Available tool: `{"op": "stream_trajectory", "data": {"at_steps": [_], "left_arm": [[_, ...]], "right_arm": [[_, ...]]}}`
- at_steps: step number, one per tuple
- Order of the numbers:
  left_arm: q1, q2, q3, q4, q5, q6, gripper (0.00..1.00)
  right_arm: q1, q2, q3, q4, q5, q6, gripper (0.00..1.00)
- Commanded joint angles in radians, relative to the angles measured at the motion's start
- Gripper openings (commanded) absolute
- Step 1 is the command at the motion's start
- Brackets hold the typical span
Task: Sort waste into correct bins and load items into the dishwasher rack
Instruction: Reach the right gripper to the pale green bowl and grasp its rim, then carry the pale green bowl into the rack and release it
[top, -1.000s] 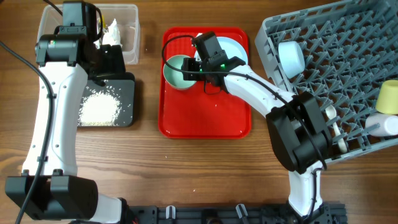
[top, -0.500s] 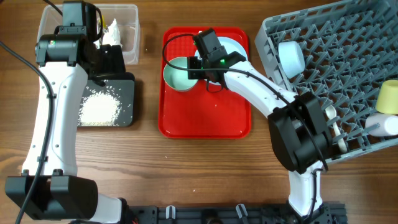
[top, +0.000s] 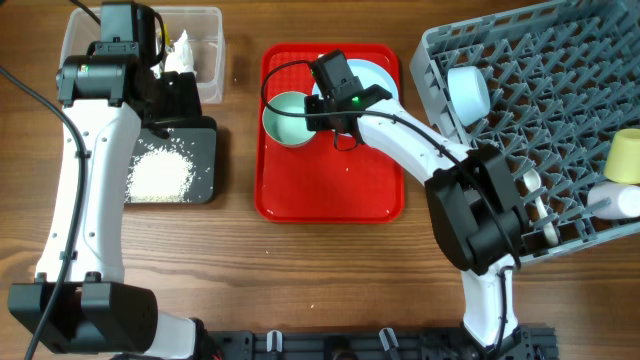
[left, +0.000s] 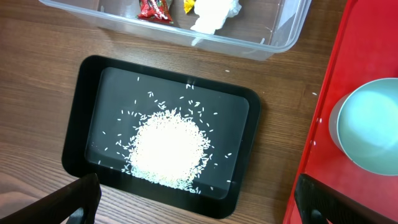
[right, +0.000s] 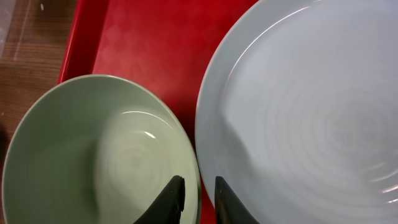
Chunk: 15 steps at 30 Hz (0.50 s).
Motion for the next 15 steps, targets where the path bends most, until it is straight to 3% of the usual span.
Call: {"op": "stream_trajectory", "data": {"at_steps": [1,4,9,15], "left_arm": [[0.005,0.002,-0.001,0.003,-0.008,-0.007,1.00],[0.005,0.002,-0.001,0.003,-0.008,-0.007,1.00],[0.005,0.002,-0.001,0.003,-0.008,-0.007,1.00],[0.005,0.002,-0.001,0.003,-0.008,-0.007,1.00]], "right_arm": [[-0.002,0.041,0.014,0.010,-0.005,-0.006,0.14],[-0.003,0.042,0.014,0.014,-0.005,-0.001,0.04],[-0.007,0.023,0.024,0.011,-0.008,-0.046,0.04],[-0.052,-0.256,0.063,-0.092,0.217,-0.227,0.04]]}}
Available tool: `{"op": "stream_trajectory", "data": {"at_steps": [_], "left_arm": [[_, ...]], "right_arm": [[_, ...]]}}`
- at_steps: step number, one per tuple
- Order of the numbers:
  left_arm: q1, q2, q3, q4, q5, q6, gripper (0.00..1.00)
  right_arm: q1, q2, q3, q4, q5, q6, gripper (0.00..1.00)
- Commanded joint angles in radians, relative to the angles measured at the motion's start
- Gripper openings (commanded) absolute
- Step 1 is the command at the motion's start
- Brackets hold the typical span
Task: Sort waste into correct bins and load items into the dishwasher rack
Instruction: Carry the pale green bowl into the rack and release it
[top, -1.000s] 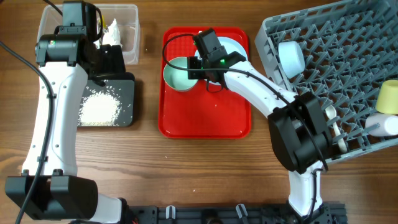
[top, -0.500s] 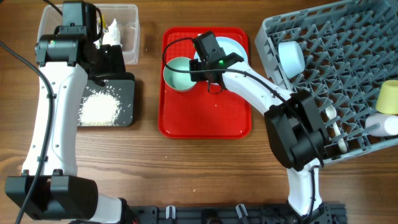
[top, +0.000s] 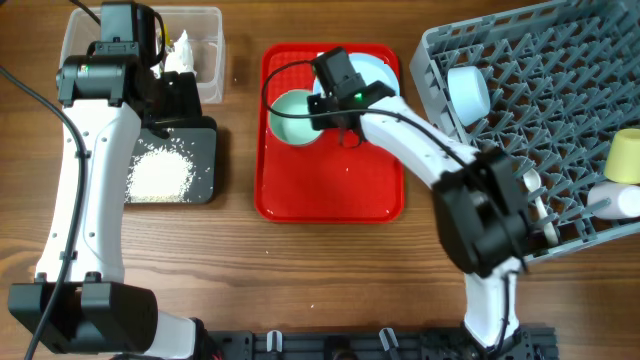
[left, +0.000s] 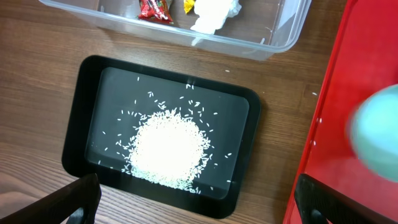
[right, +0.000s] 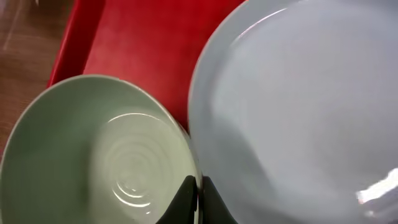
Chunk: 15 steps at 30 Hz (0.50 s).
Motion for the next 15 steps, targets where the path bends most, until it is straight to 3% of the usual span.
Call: {"op": "stream_trajectory", "data": {"at_steps": [1,8,11,15], "left_arm": [[0.005,0.002,-0.001,0.003,-0.009,-0.007,1.00],[0.005,0.002,-0.001,0.003,-0.009,-0.007,1.00],[0.005,0.002,-0.001,0.003,-0.009,-0.007,1.00],[0.005,0.002,-0.001,0.003,-0.009,-0.007,1.00]], "right_arm": [[-0.045,-0.261,0.048,-0.068,0.214,-0.136,0.04],[-0.088,-0.539,0.047,-0.441,0.668,-0.082,0.04],[-0.121,-0.610,0.047,-0.714,0.835,0.127,0.04],[-0.173,-0.635,0.045,-0.972,0.850,0.341,0.04]]}}
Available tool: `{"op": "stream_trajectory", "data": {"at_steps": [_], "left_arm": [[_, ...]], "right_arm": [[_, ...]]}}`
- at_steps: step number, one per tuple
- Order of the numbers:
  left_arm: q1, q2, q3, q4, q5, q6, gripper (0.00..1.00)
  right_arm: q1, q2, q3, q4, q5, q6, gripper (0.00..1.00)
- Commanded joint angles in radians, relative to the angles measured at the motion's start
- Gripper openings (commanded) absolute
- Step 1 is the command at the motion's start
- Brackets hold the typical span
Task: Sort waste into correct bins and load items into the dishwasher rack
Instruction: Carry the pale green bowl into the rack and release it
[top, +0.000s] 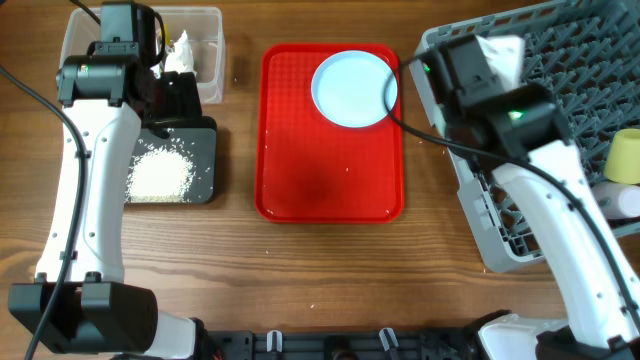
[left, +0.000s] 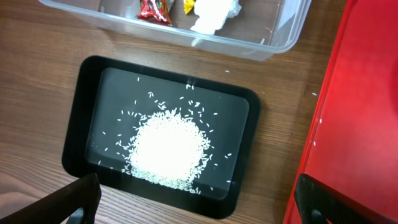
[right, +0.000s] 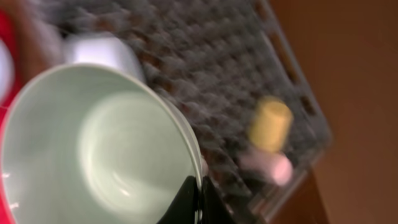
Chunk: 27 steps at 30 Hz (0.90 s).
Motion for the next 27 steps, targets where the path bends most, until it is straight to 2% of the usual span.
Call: {"op": "stream_trajectory", "data": {"at_steps": [1,4,6,8,10,16,20,27], "left_arm": [[0.005,0.002,-0.001,0.002,-0.008,-0.007,1.00],[0.005,0.002,-0.001,0.002,-0.008,-0.007,1.00],[0.005,0.002,-0.001,0.002,-0.008,-0.007,1.00],[0.005,0.002,-0.001,0.002,-0.008,-0.007,1.00],[0.005,0.002,-0.001,0.002,-0.008,-0.007,1.00],[0.005,0.002,-0.001,0.002,-0.008,-0.007,1.00],[0.005,0.002,-0.001,0.002,-0.008,-0.007,1.00],[0.005,0.002,-0.001,0.002,-0.008,-0.007,1.00]], "right_arm": [[-0.059,-0.035,-0.003,-0.171,0.121,0.259,0.04],[-0.125,-0.026,-0.023,-0.190,0.154,0.329,0.04],[-0.202,-0.002,-0.024,-0.092,0.217,0.289,0.04],[-0.309,0.053,-0.024,0.179,0.233,0.038,0.04],[-0.373,0.119,-0.024,0.402,0.233,-0.149,0.04],[-0.431,0.348,-0.024,1.012,0.346,-0.789,0.04],[-0.426,0.444,-0.024,1.101,0.324,-0.925,0.04],[-0.427,0.509,-0.057,1.070,0.340,-0.939,0.04]]}}
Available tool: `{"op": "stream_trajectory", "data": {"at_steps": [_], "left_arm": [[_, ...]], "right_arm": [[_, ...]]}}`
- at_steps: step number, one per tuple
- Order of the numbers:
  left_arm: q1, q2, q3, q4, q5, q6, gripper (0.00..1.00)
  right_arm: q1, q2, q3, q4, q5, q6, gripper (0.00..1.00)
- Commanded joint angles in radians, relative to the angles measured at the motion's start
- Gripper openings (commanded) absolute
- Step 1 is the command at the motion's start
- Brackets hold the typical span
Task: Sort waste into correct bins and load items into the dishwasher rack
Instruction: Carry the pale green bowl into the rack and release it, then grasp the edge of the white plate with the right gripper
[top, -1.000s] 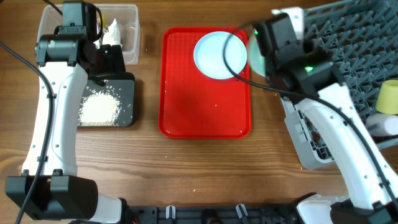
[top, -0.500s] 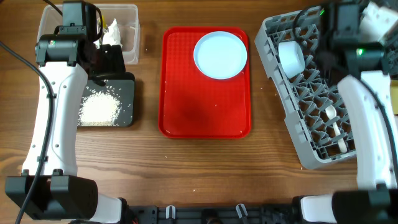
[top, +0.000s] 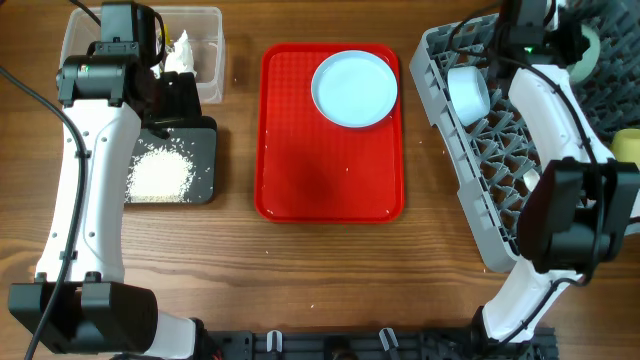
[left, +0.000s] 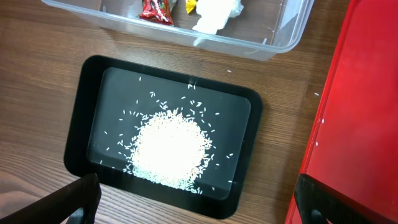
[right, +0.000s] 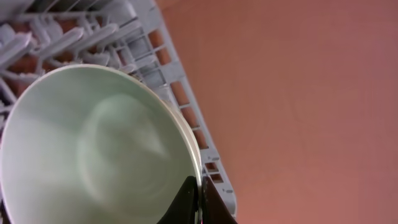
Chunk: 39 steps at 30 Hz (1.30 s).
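My right gripper (right: 198, 202) is shut on the rim of a pale green bowl (right: 93, 149), holding it on edge over the far end of the grey dishwasher rack (right: 186, 106). From overhead the bowl (top: 590, 47) shows at the rack's (top: 500, 150) top right beside the right arm. A light blue plate (top: 354, 88) lies on the red tray (top: 330, 170). My left gripper (left: 199, 208) stands open above the black tray of rice (left: 165, 143), next to the clear waste bin (left: 249, 25).
The rack holds a white cup (top: 468, 90), a yellow cup (top: 628, 150) and a utensil. The clear bin (top: 200, 45) holds wrappers and crumpled paper. The black tray (top: 165, 170) lies left of the red tray. Bare wood lies along the front.
My right gripper has carried the green bowl from over the rack's near-left corner to its far end. The left arm has not moved.
My right gripper stood with its fingers astride the green bowl's rim on the red tray, beside the plate. Then it was shut on that rim. The bowl then hung over the rack's left side, and now hangs at the rack's far end.
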Motion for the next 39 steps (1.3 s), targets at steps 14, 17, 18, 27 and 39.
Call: {"op": "stream_trajectory", "data": {"at_steps": [14,17,18,27,39], "left_arm": [[0.005,0.001,0.000,0.002,-0.002,-0.007,1.00],[0.005,0.001,0.000,0.002,-0.002,-0.007,1.00],[0.005,0.001,0.000,0.002,-0.002,-0.007,1.00],[0.005,0.001,0.000,0.002,-0.002,-0.007,1.00],[0.005,0.001,0.000,0.002,-0.002,-0.007,1.00]], "right_arm": [[0.100,0.005,-0.136,-0.089,0.040,0.113,0.04],[0.130,0.005,-0.136,-0.139,-0.009,0.145,0.04],[0.137,0.005,-0.136,-0.155,-0.021,0.144,0.04],[0.214,-0.008,-0.135,-0.250,-0.063,0.193,0.92],[0.253,-0.324,0.045,-0.359,-0.427,0.332,0.99]]}}
